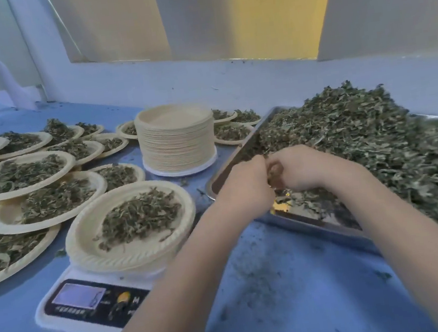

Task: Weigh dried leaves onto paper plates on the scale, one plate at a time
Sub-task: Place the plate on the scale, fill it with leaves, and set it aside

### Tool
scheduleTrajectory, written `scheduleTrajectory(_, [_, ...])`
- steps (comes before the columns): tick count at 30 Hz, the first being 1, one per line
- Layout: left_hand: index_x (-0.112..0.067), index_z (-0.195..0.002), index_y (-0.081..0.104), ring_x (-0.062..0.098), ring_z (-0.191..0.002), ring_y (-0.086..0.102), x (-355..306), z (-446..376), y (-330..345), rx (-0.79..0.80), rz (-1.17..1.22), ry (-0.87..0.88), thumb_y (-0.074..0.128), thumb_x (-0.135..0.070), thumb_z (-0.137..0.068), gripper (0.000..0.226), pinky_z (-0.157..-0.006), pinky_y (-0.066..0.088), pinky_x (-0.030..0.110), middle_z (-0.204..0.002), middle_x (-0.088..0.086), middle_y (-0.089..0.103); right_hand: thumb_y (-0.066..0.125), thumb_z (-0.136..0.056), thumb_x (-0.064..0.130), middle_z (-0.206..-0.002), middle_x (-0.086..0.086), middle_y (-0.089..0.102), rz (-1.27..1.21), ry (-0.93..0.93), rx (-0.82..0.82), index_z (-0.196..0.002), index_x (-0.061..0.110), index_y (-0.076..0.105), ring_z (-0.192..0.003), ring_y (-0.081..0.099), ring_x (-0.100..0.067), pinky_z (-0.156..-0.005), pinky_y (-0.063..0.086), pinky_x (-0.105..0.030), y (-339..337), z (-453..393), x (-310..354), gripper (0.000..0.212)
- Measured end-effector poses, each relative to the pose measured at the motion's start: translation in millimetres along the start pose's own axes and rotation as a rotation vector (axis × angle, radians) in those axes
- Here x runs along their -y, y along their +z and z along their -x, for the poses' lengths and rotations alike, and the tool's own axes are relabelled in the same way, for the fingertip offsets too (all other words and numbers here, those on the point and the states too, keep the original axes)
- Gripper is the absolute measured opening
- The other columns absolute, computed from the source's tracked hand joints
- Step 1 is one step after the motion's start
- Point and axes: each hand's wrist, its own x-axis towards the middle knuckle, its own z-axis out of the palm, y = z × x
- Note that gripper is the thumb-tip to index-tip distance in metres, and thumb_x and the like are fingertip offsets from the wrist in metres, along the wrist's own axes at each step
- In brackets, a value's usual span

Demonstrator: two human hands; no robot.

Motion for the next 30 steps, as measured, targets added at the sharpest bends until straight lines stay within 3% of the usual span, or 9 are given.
scheduleTrajectory(6, [-0.003, -0.114, 0.051, 0.022, -0.082, 0.05, -4, -26, 15, 0.242, -0.196, -0.132, 0.054, -0.008, -0.088, 0.028, -0.051, 0.037, 0.025, -0.102, 0.012, 0.059, 0.044, -0.088, 0.007, -0.132, -0.011, 0.052, 0.065, 0.113, 0.091, -0.141, 0.019, 0.041, -0.109, 0.056, -0.026, -0.084, 0.051, -0.032, 27, -32, -41, 0.055])
scheduleTrajectory(11, [-0.005, -0.112, 0.051, 0.021, -0.081, 0.055, -1, -43, 19, 0.274, -0.181, -0.21, 0.06, -0.013, -0.086, 0.029, -0.057, 0.04, 0.026, -0.091, 0.007, 0.057, 0.04, -0.086, -0.002, -0.11, -0.006, 0.053, -0.021, -0.006, 0.075, -0.122, 0.017, 0.059, -0.104, 0.055, -0.025, -0.076, 0.043, -0.029, 36, -39, -44, 0.045])
scheduleTrajectory(13, [-0.007, -0.109, 0.048, 0.017, -0.071, 0.053, 1, -49, 21, 0.264, -0.171, -0.248, 0.06, -0.007, -0.083, 0.028, -0.048, 0.036, 0.025, -0.078, 0.005, 0.052, 0.039, -0.084, -0.007, -0.117, -0.002, 0.055, -0.127, -0.033, 0.03, -0.125, 0.023, 0.058, -0.1, 0.052, -0.02, -0.075, 0.04, -0.028, 33, -38, -46, 0.054])
scheduleTrajectory(17, [-0.005, -0.122, 0.048, 0.021, -0.074, 0.056, 10, -55, 24, 0.257, -0.13, -0.307, 0.061, -0.001, -0.076, 0.048, -0.057, 0.045, 0.027, -0.081, 0.007, 0.055, 0.04, -0.088, -0.004, -0.135, -0.009, 0.044, -0.079, -0.085, 0.018, -0.137, 0.033, 0.046, -0.11, 0.052, -0.028, -0.079, 0.045, -0.035, 38, -40, -39, 0.062])
scheduleTrajectory(21, [-0.009, -0.107, 0.053, 0.019, -0.071, 0.059, 18, -55, 23, 0.232, -0.083, -0.309, 0.067, -0.005, -0.073, 0.037, -0.056, 0.049, 0.026, -0.086, 0.007, 0.062, 0.037, -0.087, 0.0, -0.135, -0.008, 0.049, -0.17, -0.152, 0.1, -0.131, 0.033, 0.054, -0.11, 0.05, -0.023, -0.089, 0.043, -0.032, 32, -32, -30, 0.057])
scheduleTrajectory(23, [-0.01, -0.088, 0.051, 0.015, -0.06, 0.056, 21, -54, 22, 0.193, -0.077, -0.309, 0.068, -0.006, -0.074, 0.022, -0.043, 0.042, 0.022, -0.076, 0.005, 0.058, 0.047, -0.089, 0.021, -0.131, -0.007, 0.051, -0.19, -0.116, 0.14, -0.132, 0.038, 0.05, -0.095, 0.05, -0.018, -0.077, 0.041, -0.03, 27, -25, -34, 0.047])
scheduleTrajectory(26, [-0.008, -0.092, 0.062, 0.014, -0.056, 0.052, 21, -53, 25, 0.169, -0.076, -0.29, 0.065, -0.005, -0.075, 0.018, -0.041, 0.038, 0.023, -0.069, 0.003, 0.055, 0.062, -0.074, 0.05, -0.115, -0.004, 0.037, -0.095, -0.018, 0.249, -0.136, 0.046, 0.036, -0.079, 0.057, -0.019, -0.072, 0.049, -0.034, 27, -14, -36, 0.068])
scheduleTrajectory(28, [-0.008, -0.097, 0.067, 0.014, -0.055, 0.053, 21, -54, 26, 0.179, -0.054, -0.274, 0.064, -0.003, -0.075, 0.023, -0.043, 0.039, 0.023, -0.067, 0.003, 0.057, 0.069, -0.07, 0.046, -0.1, -0.001, 0.041, -0.147, -0.029, 0.225, -0.129, 0.041, 0.042, -0.076, 0.063, -0.023, -0.069, 0.052, -0.034, 31, -12, -27, 0.065])
scheduleTrajectory(30, [-0.006, -0.086, 0.065, 0.015, -0.054, 0.051, 21, -54, 26, 0.185, -0.056, -0.263, 0.063, -0.002, -0.075, 0.012, -0.044, 0.039, 0.023, -0.065, 0.003, 0.057, 0.073, -0.072, 0.031, -0.085, -0.001, 0.053, -0.268, -0.06, 0.142, -0.104, 0.031, 0.054, -0.064, 0.066, -0.02, -0.055, 0.052, -0.029, 36, -15, -18, 0.037])
